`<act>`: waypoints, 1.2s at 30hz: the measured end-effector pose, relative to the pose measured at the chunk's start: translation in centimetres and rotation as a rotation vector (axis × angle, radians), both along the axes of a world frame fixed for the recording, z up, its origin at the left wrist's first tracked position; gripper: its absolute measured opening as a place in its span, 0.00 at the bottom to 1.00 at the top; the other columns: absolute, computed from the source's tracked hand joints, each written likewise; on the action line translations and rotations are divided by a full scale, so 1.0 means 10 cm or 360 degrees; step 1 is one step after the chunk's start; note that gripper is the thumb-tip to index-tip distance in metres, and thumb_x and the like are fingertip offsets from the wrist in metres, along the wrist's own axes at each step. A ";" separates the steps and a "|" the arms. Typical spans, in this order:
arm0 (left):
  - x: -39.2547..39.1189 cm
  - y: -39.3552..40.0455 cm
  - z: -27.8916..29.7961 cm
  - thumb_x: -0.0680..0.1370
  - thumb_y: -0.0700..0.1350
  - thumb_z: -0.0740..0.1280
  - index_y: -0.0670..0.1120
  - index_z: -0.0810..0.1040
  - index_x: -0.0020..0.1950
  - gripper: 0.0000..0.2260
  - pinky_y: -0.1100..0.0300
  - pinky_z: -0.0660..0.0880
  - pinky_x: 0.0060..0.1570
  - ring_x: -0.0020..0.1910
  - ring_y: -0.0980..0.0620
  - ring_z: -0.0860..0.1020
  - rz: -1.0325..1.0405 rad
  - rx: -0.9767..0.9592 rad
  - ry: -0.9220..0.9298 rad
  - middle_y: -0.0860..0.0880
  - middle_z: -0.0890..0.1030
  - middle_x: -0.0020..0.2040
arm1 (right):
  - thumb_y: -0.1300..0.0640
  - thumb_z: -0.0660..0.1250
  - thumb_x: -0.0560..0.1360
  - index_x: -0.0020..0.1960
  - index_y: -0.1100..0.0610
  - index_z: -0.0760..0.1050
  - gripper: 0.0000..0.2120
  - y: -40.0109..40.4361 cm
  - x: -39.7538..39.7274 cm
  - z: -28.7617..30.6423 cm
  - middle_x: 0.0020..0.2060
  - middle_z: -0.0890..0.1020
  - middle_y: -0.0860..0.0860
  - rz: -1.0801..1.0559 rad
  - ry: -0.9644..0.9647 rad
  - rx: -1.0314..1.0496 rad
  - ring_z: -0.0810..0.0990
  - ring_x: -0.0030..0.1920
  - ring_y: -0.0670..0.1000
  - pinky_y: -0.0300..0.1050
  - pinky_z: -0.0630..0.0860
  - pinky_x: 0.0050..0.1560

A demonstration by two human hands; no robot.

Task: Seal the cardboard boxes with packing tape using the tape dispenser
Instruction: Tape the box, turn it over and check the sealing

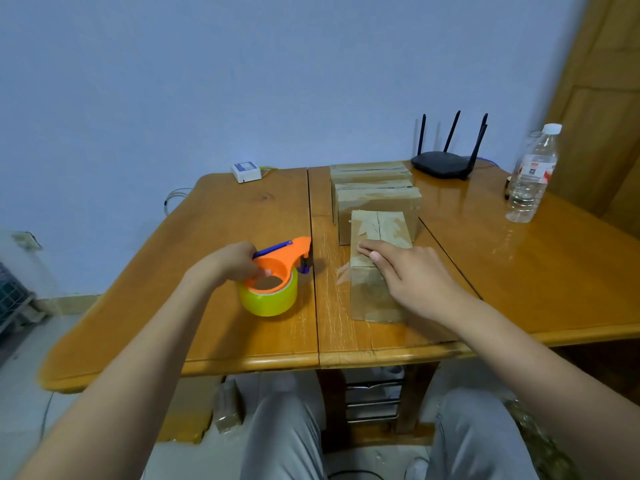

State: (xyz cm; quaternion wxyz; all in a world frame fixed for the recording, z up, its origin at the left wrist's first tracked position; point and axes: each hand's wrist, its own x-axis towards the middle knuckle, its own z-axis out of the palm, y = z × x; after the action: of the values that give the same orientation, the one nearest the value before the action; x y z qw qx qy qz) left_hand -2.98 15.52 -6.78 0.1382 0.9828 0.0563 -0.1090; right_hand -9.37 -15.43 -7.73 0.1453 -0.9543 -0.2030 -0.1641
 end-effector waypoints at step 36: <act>-0.54 -1.09 -0.33 0.75 0.35 0.72 0.36 0.80 0.59 0.13 0.56 0.81 0.52 0.42 0.50 0.82 0.0337 -0.2663 0.0305 0.43 0.85 0.43 | 0.58 0.67 0.81 0.67 0.48 0.78 0.16 -0.03 -0.07 0.08 0.56 0.84 0.37 0.0173 0.0260 0.0747 0.76 0.62 0.33 0.30 0.66 0.65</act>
State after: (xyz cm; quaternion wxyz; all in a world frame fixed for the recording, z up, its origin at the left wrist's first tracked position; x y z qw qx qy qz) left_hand -8.41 4.65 -10.12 0.8238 0.5328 0.0603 -0.1841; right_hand -10.09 -15.76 -6.96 0.3875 -0.8922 -0.1979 -0.1210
